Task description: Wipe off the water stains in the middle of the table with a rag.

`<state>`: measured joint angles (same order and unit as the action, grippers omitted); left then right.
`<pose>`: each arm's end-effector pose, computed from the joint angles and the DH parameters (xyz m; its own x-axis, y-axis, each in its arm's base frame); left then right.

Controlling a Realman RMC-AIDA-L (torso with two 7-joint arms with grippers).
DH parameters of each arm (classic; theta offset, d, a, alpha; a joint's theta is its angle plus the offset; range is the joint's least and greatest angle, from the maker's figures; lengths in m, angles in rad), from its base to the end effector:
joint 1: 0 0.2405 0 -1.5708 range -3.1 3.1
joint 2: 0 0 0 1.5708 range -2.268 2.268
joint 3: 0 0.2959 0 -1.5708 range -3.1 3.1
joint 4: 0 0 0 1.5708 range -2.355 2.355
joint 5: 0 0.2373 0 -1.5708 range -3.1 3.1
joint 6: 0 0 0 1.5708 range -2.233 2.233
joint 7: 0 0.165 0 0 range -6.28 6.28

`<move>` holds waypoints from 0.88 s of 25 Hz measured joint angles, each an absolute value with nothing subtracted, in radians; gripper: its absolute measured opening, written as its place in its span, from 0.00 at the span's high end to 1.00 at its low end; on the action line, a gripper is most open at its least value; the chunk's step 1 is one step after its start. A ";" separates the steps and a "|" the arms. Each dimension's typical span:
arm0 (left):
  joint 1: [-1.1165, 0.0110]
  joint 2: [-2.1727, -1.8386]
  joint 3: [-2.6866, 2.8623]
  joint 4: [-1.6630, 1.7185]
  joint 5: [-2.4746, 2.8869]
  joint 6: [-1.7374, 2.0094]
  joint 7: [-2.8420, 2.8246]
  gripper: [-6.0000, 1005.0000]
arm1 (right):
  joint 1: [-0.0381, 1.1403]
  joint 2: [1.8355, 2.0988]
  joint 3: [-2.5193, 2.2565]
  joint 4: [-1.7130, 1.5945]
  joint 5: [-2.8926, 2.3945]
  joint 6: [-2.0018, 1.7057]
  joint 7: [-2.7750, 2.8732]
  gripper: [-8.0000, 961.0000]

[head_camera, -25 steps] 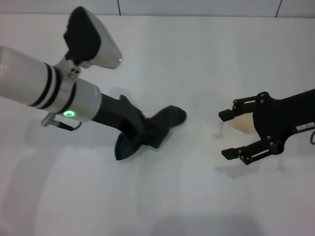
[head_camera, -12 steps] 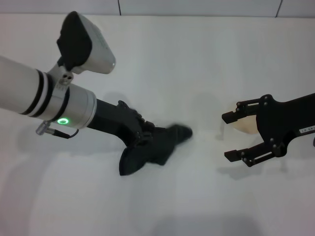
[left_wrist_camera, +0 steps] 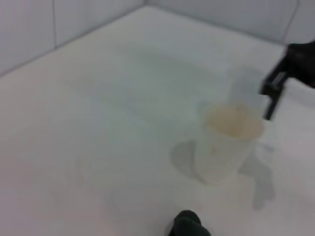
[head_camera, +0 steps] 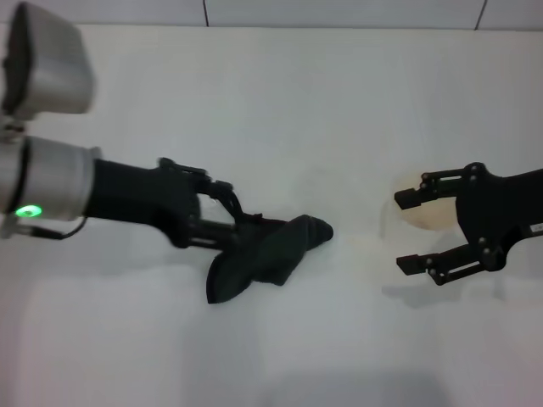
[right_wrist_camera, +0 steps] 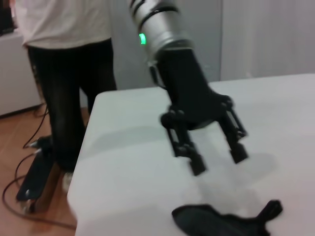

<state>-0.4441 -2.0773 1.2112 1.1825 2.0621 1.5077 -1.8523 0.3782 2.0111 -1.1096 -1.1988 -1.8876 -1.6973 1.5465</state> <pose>-0.2334 0.3748 -0.0408 0.9318 0.3289 0.1534 0.3485 -0.9288 -0.1256 0.2458 0.3486 0.0083 0.9621 -0.0769 -0.2615 -0.1079 -0.9885 -0.1063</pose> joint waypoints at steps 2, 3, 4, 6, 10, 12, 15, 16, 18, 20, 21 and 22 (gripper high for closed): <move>-0.418 -2.077 1.153 1.195 2.046 1.565 -1.792 0.42 | 0.362 2.011 -1.097 -1.186 -1.865 -1.698 1.517 0.14; -0.401 -2.077 1.118 1.198 2.034 1.604 -1.749 0.37 | 0.357 2.011 -1.093 -1.176 -1.856 -1.698 1.503 0.14; -0.387 -2.077 1.089 1.199 2.025 1.633 -1.714 0.31 | 0.353 2.011 -1.091 -1.162 -1.846 -1.698 1.489 0.14; -0.356 -2.077 1.029 1.199 2.009 1.689 -1.644 0.21 | 0.349 2.010 -1.089 -1.130 -1.820 -1.700 1.463 0.14; -0.308 -2.075 0.936 1.200 2.001 1.752 -1.557 0.20 | 0.333 2.009 -1.088 -1.099 -1.780 -1.696 1.421 0.14; -0.288 -2.072 0.895 1.200 1.997 1.783 -1.528 0.20 | 0.327 2.010 -1.083 -1.087 -1.766 -1.693 1.405 0.14; -0.269 -2.070 0.846 1.200 1.994 1.831 -1.501 0.20 | 0.324 2.010 -1.072 -1.068 -1.753 -1.695 1.384 0.14; -0.262 -2.069 0.830 1.199 1.994 1.846 -1.493 0.20 | 0.323 2.010 -1.068 -1.063 -1.750 -1.696 1.376 0.14; -0.249 -2.068 0.816 1.198 1.992 1.859 -1.482 0.20 | 0.316 2.009 -1.061 -1.060 -1.743 -1.696 1.365 0.14; -0.231 -2.068 0.803 1.199 1.988 1.866 -1.469 0.21 | 0.312 2.009 -1.057 -1.060 -1.740 -1.697 1.362 0.14; -0.220 -2.067 0.796 1.199 1.983 1.868 -1.460 0.21 | 0.308 2.008 -1.047 -1.060 -1.735 -1.702 1.359 0.14; -0.214 -2.067 0.793 1.199 1.980 1.870 -1.456 0.21 | 0.305 2.008 -1.035 -1.060 -1.733 -1.713 1.355 0.14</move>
<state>-0.2144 -2.0670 0.7929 1.1991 1.9800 1.8699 -1.4562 0.3055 2.0080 -1.0347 -1.0596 -1.7331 -1.7127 1.3546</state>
